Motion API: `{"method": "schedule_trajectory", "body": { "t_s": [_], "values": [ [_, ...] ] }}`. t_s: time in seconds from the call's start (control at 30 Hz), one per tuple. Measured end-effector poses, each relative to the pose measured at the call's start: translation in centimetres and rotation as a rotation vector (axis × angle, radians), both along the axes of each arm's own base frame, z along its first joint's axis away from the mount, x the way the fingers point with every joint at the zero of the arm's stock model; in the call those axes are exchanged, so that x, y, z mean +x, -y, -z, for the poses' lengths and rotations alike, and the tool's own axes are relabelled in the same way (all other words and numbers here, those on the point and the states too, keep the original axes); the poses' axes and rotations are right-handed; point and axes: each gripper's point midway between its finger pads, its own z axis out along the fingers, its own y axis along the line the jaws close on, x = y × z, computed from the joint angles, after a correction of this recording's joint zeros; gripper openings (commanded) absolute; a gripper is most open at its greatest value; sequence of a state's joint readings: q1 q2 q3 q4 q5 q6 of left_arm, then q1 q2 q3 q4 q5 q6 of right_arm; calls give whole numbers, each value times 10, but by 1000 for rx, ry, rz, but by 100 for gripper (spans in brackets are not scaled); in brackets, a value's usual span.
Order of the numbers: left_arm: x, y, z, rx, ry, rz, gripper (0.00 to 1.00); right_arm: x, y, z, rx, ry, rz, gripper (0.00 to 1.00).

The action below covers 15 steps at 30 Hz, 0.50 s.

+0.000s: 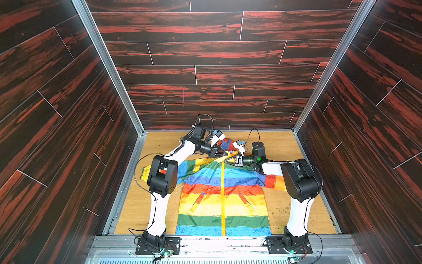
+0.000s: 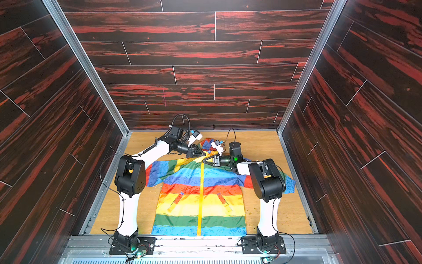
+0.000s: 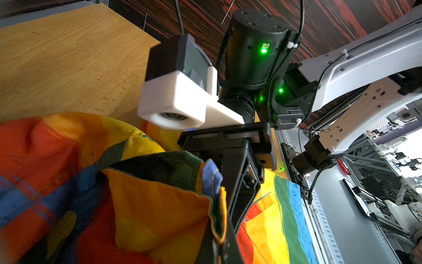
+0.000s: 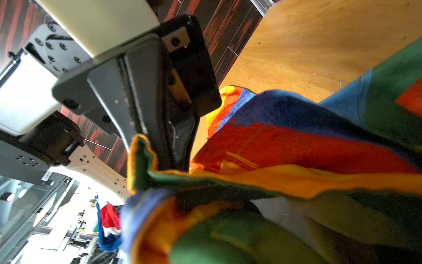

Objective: Unzip the jacket
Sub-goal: Unzip the zipper on the jacket.

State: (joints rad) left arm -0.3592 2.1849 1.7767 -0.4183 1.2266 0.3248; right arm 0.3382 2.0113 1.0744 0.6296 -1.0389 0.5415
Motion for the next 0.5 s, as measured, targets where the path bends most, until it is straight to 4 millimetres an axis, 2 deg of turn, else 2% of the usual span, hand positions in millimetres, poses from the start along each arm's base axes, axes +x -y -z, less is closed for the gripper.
{"method": "schedule_trajectory", "body": {
  "t_s": [0.37, 0.5],
  "values": [
    [0, 0, 1, 3, 0, -3, 0, 2, 0, 4, 0, 0, 4, 1],
    [1, 0, 1, 7, 2, -5, 0, 1, 0, 3, 2, 5, 2, 0]
  ]
}}
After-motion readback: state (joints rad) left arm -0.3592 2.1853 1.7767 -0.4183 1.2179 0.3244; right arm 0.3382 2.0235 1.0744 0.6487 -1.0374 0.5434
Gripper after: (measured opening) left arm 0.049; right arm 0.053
